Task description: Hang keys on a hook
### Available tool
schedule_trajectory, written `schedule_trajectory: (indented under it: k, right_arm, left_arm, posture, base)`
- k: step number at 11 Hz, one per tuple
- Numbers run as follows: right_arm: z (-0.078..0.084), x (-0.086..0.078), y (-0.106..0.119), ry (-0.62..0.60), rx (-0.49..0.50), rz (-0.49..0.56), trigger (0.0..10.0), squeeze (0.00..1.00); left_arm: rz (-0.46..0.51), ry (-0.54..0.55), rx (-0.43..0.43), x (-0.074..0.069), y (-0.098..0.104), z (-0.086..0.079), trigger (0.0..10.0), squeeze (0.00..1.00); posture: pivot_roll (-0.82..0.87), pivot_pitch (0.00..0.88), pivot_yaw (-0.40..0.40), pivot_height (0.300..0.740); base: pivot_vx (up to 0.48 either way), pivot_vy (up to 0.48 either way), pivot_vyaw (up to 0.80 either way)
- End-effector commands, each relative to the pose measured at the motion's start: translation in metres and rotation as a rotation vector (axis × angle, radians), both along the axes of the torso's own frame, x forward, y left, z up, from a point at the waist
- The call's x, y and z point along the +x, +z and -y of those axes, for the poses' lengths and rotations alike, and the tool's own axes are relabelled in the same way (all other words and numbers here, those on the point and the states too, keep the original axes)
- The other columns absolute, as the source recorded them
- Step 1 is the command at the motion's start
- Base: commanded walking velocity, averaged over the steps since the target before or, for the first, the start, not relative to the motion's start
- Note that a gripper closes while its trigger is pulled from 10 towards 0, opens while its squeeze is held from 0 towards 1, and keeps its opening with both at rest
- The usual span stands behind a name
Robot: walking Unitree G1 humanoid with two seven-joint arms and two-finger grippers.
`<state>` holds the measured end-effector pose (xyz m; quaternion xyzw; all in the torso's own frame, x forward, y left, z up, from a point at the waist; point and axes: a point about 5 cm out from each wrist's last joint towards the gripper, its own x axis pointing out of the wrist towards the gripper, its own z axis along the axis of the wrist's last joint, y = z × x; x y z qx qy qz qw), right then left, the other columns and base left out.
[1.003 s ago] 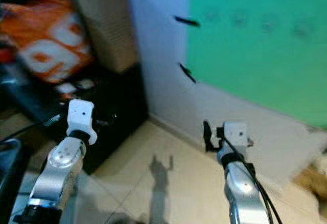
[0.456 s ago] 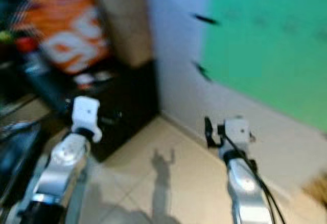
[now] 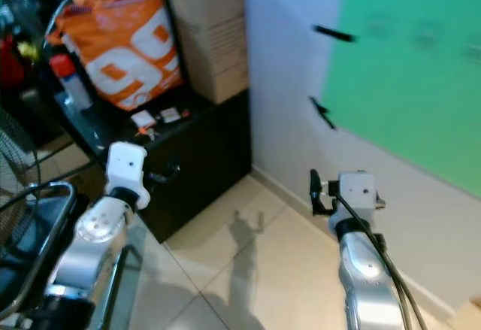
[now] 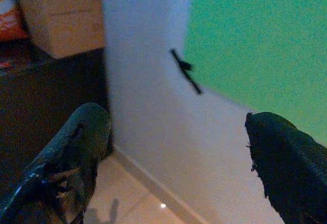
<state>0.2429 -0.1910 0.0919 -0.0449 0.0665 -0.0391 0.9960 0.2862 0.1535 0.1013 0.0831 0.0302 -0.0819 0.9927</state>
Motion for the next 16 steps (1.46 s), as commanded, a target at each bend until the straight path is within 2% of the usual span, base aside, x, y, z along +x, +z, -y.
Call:
schedule_trajectory:
  k: [1, 16]
  right_arm:
    - [0.0030, -0.0014, -0.0001, -0.010, -0.015, 0.006, 10.0, 0.00]
    - [0.0127, 0.0031, -0.0010, -0.050, -0.048, 0.012, 10.0, 0.00]
  left_arm:
    - [0.003, 0.006, -0.002, 0.0013, 0.0007, -0.0016, 10.0, 0.00]
    - [-0.002, -0.010, 0.005, 0.0063, 0.0008, -0.0018, 10.0, 0.00]
  posture:
    - [-0.15, 0.000, 0.083, 0.740]
    - [-0.15, 0.000, 0.098, 0.740]
  base:
    - [0.337, 0.000, 0.00]
    - [0.351, 0.000, 0.00]
